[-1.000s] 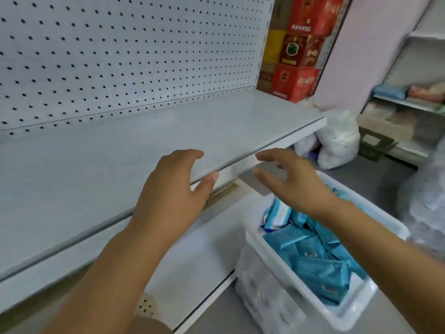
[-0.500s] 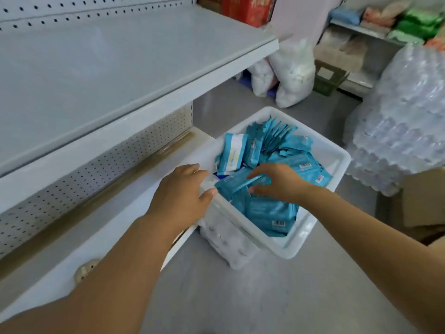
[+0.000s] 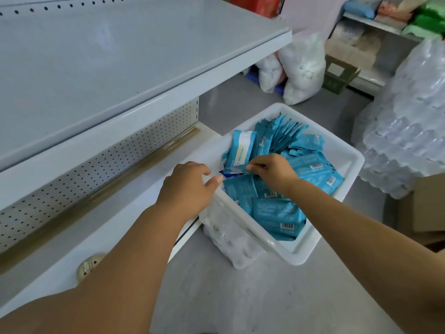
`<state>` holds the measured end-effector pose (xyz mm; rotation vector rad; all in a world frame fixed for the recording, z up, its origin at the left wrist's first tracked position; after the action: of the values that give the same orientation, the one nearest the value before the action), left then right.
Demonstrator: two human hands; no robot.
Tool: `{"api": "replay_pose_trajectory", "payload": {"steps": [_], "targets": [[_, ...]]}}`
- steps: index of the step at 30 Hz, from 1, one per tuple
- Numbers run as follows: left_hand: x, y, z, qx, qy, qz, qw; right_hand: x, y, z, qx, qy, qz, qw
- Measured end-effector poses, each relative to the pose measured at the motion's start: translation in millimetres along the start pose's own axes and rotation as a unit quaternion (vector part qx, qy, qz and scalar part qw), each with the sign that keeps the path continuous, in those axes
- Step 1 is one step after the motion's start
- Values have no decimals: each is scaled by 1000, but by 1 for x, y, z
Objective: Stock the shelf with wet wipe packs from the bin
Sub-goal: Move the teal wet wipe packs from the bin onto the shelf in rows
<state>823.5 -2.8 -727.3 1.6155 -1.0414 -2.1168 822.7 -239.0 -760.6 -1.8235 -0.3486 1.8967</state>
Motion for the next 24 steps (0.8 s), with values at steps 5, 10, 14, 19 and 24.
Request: {"api": "replay_pose_trajectory", "payload": {"steps": [5,10,14,19,24], "targets": [[-4,14,1,-24,31,132,990,-36,-18,34,53,119,-143,981],[1,32,0,-28,23,252,967,-59,-44,75,95,116,-321,935],[7,42,6,-14,-28,335,942,-48,-65,89,105,19,-483,869],[3,30,6,-33,-29,359,932,-50,-47,95,109,49,-285,951],[-6,9,1,-77,3,351,933,-39,-5,105,80,-21,136,987]]}}
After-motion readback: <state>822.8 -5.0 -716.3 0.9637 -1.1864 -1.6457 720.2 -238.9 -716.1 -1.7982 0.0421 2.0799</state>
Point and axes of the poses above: each hand's wrist, its own z-axis away from the middle knuckle, its own x-axis out of the palm, y = z × x, the point moved 5 cm from there along -z, towards the middle knuckle, and after that the axes turned 6 degrees about z, right-handed, at the moved point
